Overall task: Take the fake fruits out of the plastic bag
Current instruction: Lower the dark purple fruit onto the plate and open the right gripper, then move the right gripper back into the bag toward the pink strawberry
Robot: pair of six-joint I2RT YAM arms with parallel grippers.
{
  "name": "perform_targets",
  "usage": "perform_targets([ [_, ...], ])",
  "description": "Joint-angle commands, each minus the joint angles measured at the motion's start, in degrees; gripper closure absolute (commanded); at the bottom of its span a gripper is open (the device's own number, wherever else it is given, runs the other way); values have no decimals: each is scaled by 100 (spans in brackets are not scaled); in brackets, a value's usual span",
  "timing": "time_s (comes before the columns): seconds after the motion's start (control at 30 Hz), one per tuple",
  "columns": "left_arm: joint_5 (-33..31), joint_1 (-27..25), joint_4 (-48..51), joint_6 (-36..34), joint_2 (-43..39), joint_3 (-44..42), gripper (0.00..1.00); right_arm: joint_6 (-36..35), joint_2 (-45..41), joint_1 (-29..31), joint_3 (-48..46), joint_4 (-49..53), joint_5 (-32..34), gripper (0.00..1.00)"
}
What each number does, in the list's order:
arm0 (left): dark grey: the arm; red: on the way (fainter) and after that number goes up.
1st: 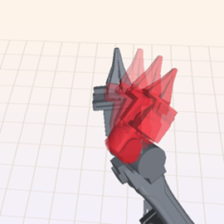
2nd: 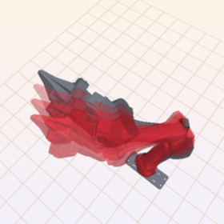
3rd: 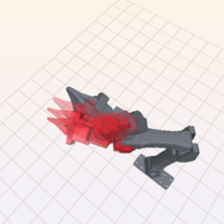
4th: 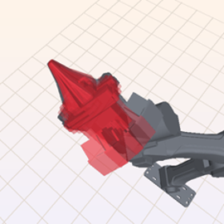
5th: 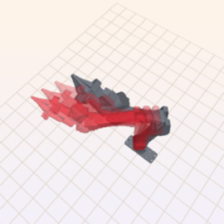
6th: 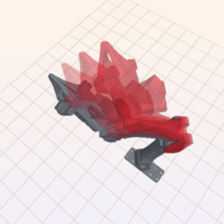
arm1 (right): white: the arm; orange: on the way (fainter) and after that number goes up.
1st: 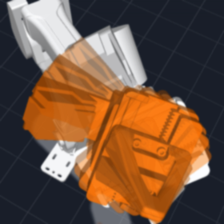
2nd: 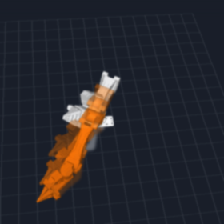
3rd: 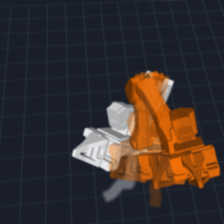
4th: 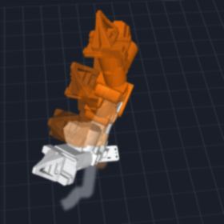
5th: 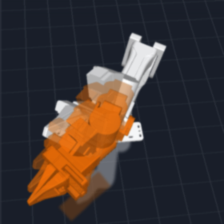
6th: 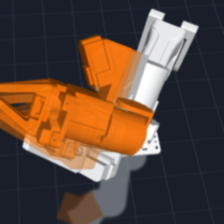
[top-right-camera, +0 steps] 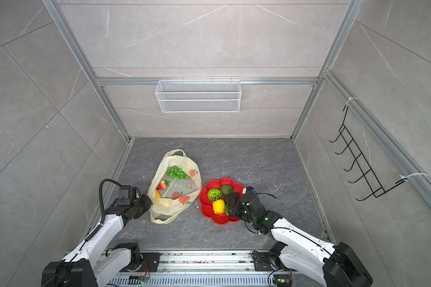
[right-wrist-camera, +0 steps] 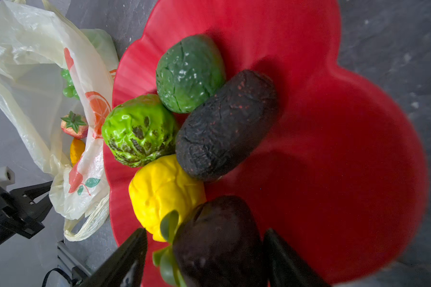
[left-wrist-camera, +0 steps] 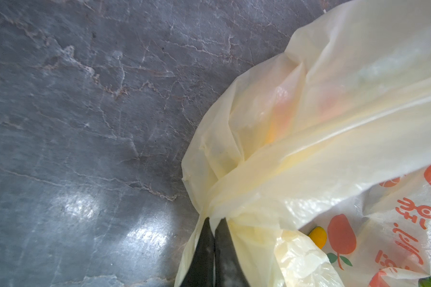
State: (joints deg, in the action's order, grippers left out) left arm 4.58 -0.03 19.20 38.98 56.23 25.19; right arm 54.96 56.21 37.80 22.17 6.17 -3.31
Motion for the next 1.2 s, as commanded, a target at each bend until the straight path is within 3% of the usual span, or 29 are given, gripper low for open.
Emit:
perform_targets([
  [0.0,-80,-23,-102,-136,-8,197,100,-159,-104,-28,236,377,217,24],
  [0.37,-52,-48,-126,-148,5,196,100,-591,-191,-18,870,995,517,24],
  [0.57,-214,-263,-7,-81,-10,233,100,-1000,418,378,1663,877,677,26],
  [0.73,-106,-339,91,171,-239,162,100,-1400,1723,1214,2815,418,906,28],
  [0.93,-296,-348,305,242,-572,42,100,-1187,3543,1495,4110,-634,153,36],
  [1.17,-277,-357,376,216,-554,-7,100,151,5244,1638,5384,-1098,511,38],
])
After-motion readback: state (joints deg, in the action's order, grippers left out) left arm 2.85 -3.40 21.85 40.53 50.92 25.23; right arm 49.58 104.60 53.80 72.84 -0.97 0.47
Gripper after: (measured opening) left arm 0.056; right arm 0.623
